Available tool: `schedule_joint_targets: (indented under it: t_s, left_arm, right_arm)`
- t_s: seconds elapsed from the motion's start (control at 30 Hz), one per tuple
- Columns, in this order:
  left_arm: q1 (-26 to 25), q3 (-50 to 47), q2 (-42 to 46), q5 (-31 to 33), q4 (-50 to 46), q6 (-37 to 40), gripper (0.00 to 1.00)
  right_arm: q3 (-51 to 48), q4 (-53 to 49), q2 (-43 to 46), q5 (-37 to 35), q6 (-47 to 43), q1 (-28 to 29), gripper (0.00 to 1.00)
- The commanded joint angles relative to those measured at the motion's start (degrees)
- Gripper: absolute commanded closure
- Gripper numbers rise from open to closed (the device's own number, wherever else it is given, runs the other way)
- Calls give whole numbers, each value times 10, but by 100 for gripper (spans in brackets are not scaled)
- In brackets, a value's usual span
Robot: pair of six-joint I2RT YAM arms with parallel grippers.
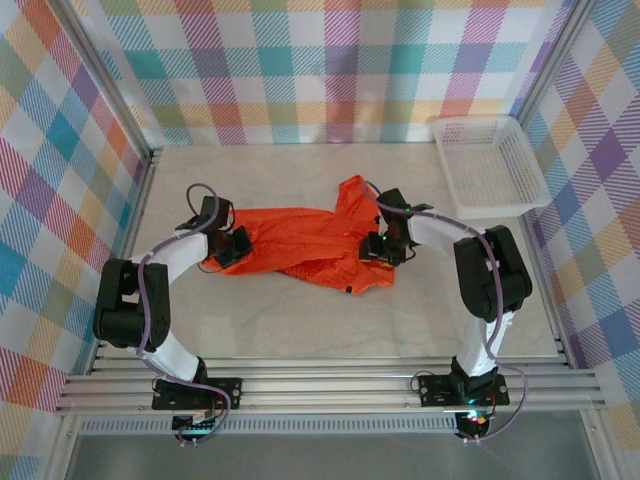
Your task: Fold the inside-out t-shirt
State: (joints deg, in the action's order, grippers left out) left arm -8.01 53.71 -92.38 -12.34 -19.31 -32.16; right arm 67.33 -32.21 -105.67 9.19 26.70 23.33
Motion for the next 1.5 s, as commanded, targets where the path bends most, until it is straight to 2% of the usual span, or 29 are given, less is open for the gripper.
schedule_joint_targets:
  t_s: [0.0, 0.07, 0.2, 0.4, 0.6, 0.77, 1.17, 1.47]
  left_arm:
    - [-6, 7, 1, 3, -6, 1, 100]
    - [-6, 8, 5, 5, -9, 3, 100]
    - [-6, 1, 16, 7, -5, 0, 100]
    - [-6, -1, 13, 5, -6, 3, 100]
    - [-6, 4, 14, 6, -10, 5, 100]
    - [-6, 0, 11, 6, -6, 2, 100]
    - [-6, 10, 5, 5, -13, 4, 100]
    - [-6, 16, 8, 5, -19, 4, 100]
  right_arm:
    - [15, -14, 33, -28, 0, -11, 40]
    - [33, -36, 45, -37, -8, -11, 34]
    - [65, -79, 63, -75, -29, -13, 31]
    - [66, -66, 48, -80, -49, -35, 48]
    - [76, -31, 15, -55, -60, -45, 51]
    - [78, -17, 2, -31, -47, -45, 50]
    - [68, -24, -39, -80, -47, -65, 47]
    - [60, -26, 31, -42, -52, -66, 42]
